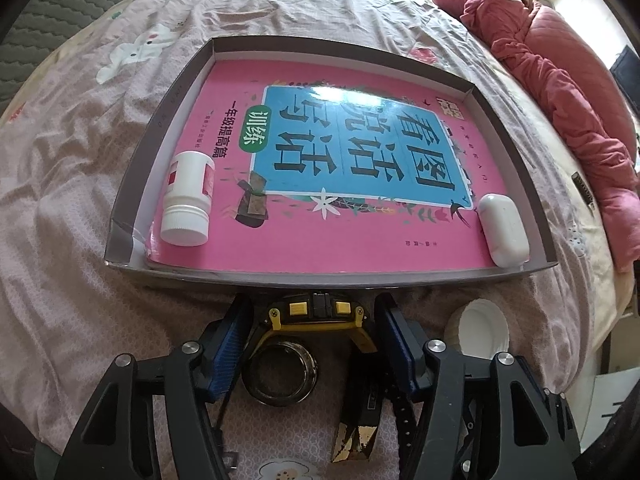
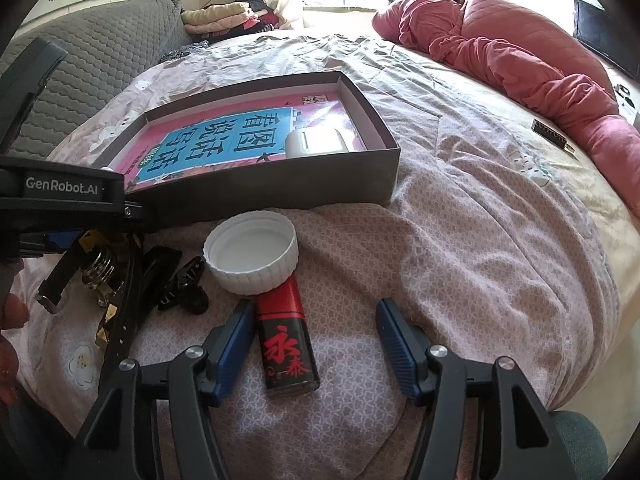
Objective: Organize rigid objects
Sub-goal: 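Close the right tool on the red lighter while the left tool approaches the yellow watch, then lift the red lighter with the right tool while the left tool straddles the watch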
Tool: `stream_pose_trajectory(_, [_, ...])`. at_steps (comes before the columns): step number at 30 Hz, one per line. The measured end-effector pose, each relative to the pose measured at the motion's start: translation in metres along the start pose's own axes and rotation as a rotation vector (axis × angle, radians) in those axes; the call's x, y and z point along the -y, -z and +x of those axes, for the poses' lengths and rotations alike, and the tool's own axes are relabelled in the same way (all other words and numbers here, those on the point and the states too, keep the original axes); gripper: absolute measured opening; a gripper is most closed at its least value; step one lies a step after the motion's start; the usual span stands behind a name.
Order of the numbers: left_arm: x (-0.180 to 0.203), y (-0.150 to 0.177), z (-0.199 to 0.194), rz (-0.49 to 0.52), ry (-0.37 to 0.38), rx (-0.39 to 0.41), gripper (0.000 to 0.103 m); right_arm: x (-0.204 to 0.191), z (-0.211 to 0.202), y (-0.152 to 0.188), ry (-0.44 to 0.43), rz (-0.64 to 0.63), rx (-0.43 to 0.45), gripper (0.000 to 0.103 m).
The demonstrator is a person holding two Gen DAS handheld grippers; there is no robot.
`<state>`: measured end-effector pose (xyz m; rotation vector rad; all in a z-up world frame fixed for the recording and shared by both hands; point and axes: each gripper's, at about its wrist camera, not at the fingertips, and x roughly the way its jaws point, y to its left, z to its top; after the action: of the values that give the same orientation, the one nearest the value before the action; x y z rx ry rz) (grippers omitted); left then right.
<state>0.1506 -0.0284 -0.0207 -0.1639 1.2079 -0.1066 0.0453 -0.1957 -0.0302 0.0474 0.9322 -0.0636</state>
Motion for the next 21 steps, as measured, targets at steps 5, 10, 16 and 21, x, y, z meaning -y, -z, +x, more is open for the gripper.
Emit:
stream_pose_trajectory(5, [-0.008, 0.002, -0.005, -0.013, 0.030, 0.015, 0.061, 0.008, 0.000, 0.002, 0.003, 0.005, -0.001, 0.044])
stream_pose_trajectory(10, [-0.024, 0.007, -0.011, -0.049, 0.065, 0.045, 0.061, 0.012, 0.001, 0.000, -0.008, 0.006, 0.010, 0.038])
stream_pose_trajectory(16, [-0.042, 0.017, -0.016, -0.087, 0.114, 0.071, 0.061, 0.009, 0.010, -0.007, -0.025, -0.051, 0.024, 0.037])
stream_pose_trajectory(21, [-0.051, 0.020, -0.020, -0.094, 0.135, 0.083, 0.061, 0.009, 0.017, -0.014, -0.073, -0.086, 0.029, 0.037])
